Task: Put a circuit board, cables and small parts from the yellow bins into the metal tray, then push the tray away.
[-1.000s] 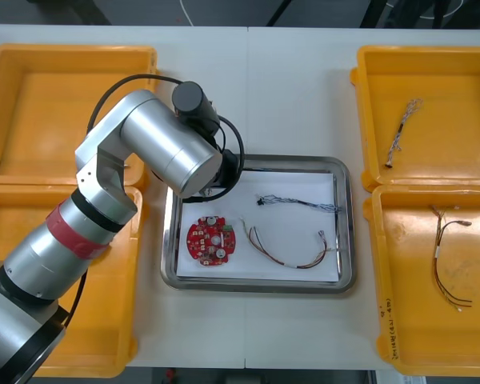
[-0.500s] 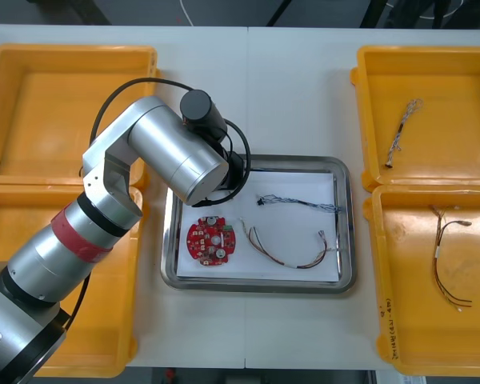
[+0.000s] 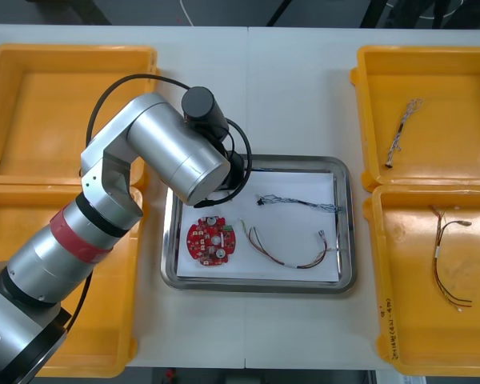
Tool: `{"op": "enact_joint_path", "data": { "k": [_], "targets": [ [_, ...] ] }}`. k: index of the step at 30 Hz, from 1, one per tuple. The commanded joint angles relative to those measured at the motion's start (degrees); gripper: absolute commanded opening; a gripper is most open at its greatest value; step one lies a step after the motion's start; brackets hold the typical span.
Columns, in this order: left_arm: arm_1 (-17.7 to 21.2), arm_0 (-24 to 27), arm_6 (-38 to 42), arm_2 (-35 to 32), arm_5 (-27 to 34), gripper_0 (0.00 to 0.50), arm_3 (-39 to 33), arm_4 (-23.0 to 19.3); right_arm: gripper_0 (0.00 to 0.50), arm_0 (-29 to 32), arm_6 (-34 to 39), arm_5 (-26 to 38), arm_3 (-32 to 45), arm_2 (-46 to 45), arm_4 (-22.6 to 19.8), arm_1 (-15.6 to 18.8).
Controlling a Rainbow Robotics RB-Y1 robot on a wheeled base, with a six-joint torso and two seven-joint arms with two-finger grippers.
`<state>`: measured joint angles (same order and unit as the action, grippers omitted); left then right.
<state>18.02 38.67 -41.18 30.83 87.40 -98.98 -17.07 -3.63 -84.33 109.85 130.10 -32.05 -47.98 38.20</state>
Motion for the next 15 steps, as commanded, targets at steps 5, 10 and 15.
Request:
{"op": "enact_joint_path", "data": {
  "k": [5,10,15],
  "targets": [
    [0.53,-0.17,1.28,-4.91,7.26,0.5,-7.99,-2.61,0.5,0.9,2.15,0.15,0.68,0.67,0.0,-0.5],
    [2.37,-0.17,0.57,-7.54,10.95,0.5,-11.15,-4.2,0.5,0.9,2.15,0.15,1.56,0.67,-0.44,-0.15],
    [4.75,-0.26,-0.39,-11.76,14.2,0.5,-13.52,-7.27,0.5,0.9,2.24,0.15,3.06,1.81,-1.06,1.17]
  ]
}}
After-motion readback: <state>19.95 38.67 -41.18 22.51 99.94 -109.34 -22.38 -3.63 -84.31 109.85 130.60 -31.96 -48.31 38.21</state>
